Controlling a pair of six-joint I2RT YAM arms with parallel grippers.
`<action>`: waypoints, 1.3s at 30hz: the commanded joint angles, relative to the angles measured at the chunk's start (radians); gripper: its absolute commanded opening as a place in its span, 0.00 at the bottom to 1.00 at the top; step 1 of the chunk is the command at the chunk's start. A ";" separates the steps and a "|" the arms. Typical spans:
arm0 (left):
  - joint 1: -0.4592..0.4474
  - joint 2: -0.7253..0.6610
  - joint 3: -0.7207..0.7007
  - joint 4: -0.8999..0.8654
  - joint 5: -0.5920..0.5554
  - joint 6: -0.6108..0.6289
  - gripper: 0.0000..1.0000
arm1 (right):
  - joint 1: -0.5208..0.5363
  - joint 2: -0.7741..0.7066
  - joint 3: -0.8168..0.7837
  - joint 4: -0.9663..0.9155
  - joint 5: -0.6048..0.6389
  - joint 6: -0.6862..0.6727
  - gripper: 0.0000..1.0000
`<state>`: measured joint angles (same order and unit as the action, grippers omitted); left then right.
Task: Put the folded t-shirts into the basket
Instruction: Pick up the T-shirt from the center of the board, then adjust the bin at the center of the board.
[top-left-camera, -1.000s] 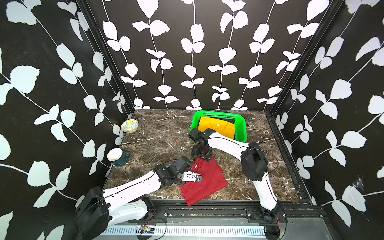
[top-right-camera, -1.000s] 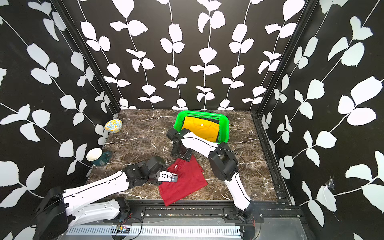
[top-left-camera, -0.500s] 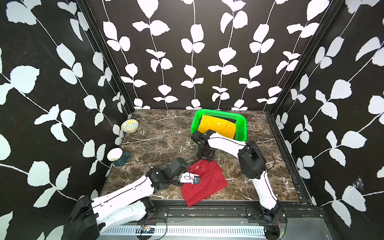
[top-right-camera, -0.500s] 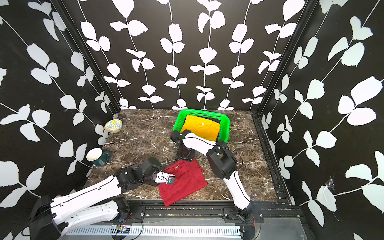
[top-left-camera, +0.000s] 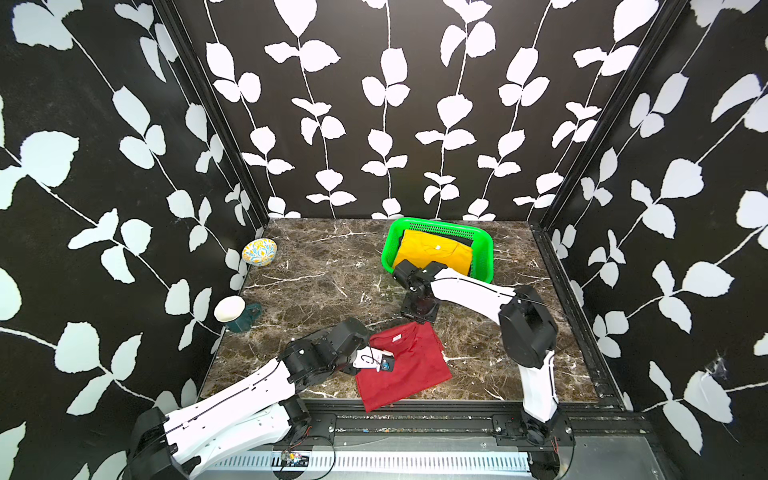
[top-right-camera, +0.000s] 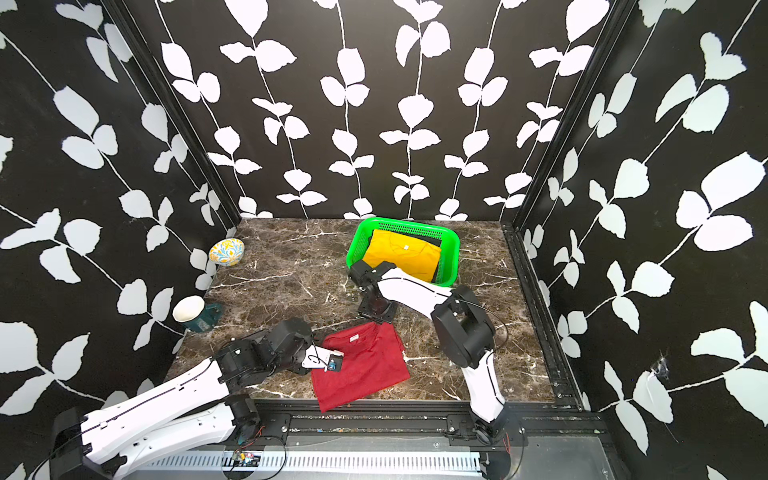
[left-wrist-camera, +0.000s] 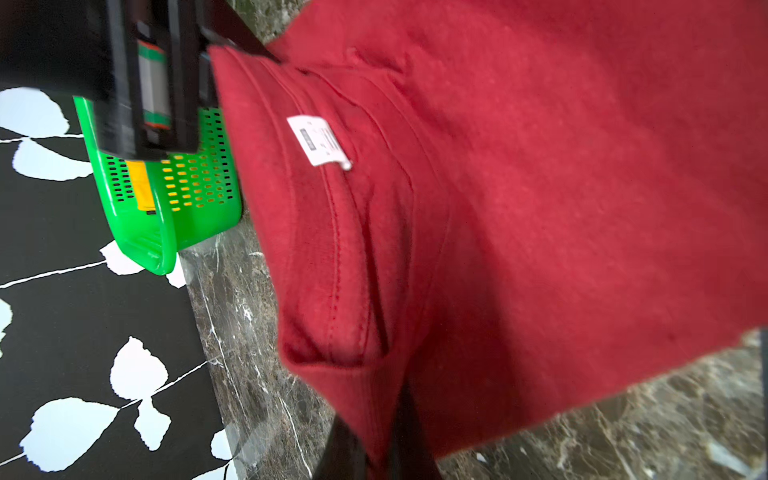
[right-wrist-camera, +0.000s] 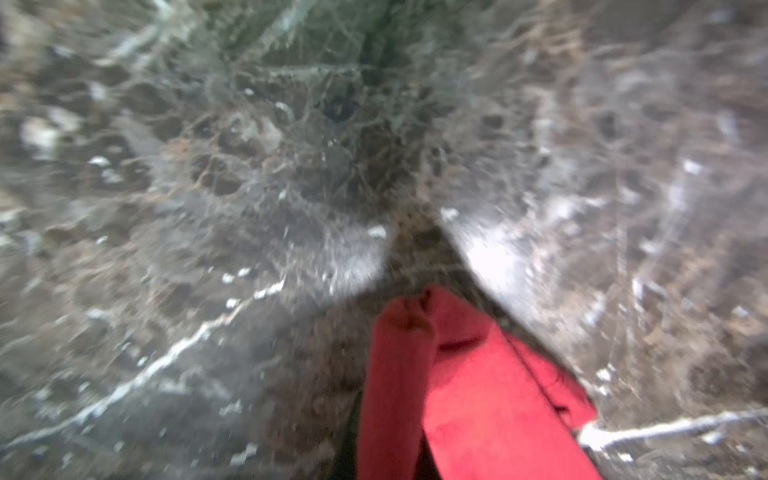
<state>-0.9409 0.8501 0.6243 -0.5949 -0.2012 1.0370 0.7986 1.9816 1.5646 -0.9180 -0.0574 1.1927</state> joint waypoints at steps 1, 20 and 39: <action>-0.003 0.007 0.058 -0.044 -0.016 -0.006 0.00 | 0.000 -0.120 -0.049 -0.006 0.044 0.049 0.00; 0.191 0.578 0.688 0.073 0.122 -0.029 0.00 | -0.197 -0.602 -0.208 0.016 0.257 0.213 0.00; 0.387 1.264 1.201 -0.138 0.224 0.017 0.00 | -0.408 -0.205 -0.133 0.139 0.132 0.206 0.00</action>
<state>-0.6003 2.1269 1.8320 -0.6140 0.0612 1.0313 0.4160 1.7489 1.4059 -0.6838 0.0940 1.4532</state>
